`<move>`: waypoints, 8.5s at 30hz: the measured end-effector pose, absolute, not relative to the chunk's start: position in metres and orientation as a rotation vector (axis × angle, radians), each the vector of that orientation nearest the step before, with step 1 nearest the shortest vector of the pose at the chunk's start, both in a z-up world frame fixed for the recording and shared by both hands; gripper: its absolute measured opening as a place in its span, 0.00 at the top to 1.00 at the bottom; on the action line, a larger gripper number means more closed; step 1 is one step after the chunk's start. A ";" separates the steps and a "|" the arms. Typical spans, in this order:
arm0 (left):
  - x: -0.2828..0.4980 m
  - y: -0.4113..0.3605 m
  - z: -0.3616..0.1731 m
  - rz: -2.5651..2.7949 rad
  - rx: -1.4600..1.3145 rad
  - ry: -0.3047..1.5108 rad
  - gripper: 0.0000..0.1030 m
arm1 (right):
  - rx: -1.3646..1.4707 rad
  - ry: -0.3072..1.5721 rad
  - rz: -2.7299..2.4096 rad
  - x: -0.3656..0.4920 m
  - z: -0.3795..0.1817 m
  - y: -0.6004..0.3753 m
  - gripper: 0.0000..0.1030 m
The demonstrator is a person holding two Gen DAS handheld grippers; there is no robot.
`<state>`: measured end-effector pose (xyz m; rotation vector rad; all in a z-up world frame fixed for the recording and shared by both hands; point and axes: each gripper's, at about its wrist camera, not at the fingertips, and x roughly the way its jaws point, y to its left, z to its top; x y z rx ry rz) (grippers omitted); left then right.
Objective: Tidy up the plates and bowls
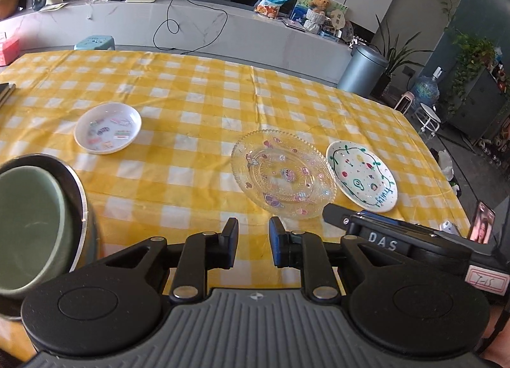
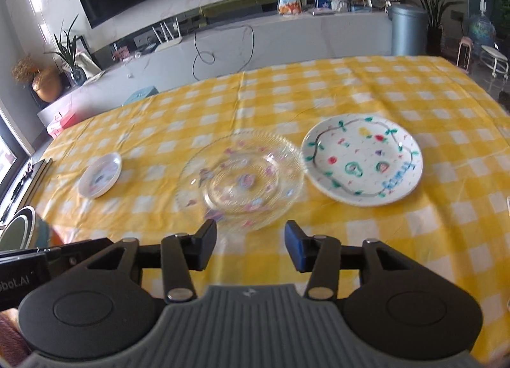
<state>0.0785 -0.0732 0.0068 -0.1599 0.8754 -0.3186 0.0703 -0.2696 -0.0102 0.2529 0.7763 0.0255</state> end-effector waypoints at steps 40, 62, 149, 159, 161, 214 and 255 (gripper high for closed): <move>0.173 -0.096 -0.056 -0.258 -0.208 0.829 0.67 | 0.525 0.824 -0.019 0.139 -0.060 -0.322 0.89; 0.159 -0.087 -0.048 -0.219 -0.204 0.838 0.88 | 0.494 0.824 0.008 0.137 -0.055 -0.317 0.91; 0.083 -0.123 0.012 -0.416 0.050 0.832 0.66 | 0.329 0.779 -0.133 0.080 -0.011 -0.335 0.31; 0.127 -0.160 0.004 -0.471 0.017 0.882 0.61 | 0.346 0.794 -0.198 0.119 -0.020 -0.383 0.33; 0.136 -0.166 0.000 -0.481 0.014 0.893 0.61 | 0.367 0.800 -0.206 0.121 -0.023 -0.392 0.35; 0.226 -0.190 -0.037 -0.539 -0.055 1.056 0.86 | 0.675 0.844 -0.179 0.137 -0.053 -0.440 0.92; 0.059 -0.038 0.003 -0.260 -0.186 0.909 0.86 | 0.645 0.864 0.162 0.042 -0.036 -0.310 0.92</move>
